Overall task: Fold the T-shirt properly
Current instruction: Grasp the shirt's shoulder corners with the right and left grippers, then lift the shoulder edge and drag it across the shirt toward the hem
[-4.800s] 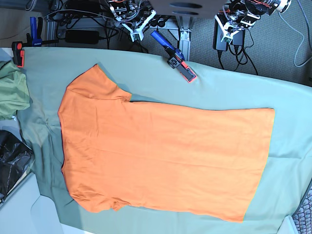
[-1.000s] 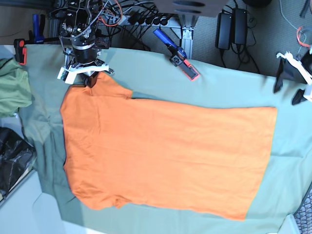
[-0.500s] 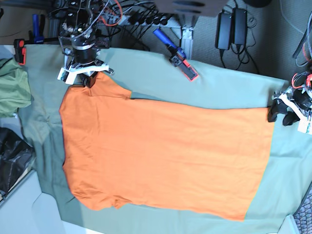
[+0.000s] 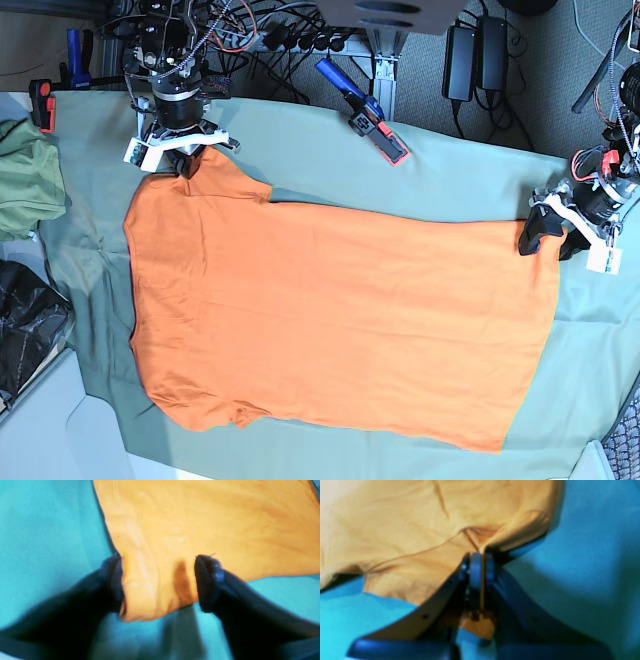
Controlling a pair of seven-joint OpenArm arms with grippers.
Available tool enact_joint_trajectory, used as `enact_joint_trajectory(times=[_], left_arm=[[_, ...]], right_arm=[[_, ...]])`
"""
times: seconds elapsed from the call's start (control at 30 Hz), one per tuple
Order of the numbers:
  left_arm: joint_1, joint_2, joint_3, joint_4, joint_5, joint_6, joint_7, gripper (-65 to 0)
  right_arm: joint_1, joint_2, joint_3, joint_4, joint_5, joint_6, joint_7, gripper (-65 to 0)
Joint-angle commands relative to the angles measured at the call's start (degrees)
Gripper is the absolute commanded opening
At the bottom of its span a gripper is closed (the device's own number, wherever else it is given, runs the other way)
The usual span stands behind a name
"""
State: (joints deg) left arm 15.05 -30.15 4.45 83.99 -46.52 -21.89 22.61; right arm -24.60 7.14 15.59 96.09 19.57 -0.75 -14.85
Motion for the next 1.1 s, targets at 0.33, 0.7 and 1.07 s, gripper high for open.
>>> enact_joint_trajectory(times=[0.33,0.7,1.07], left_arm=[[0.5,-1.8,0.3,0.1,1.3,-0.2,3.8,-65.0],[1.6,-9.2,0.3,6.4,-8.7,-13.1,9.4,-65.0],[3.2,-11.0,-3.2,12.4,-13.0,-16.8,10.7,-65.0]], right_arm=[[0.0,0.5,0.1,0.9,-0.8,-0.8,0.8,-65.0],[-5.7,3.2,1.8,4.4,-2.6,-0.3,-2.4,-65.0],[-13.9,5.6,10.6,15.1,4.9,3.6,-4.5,-65.0]])
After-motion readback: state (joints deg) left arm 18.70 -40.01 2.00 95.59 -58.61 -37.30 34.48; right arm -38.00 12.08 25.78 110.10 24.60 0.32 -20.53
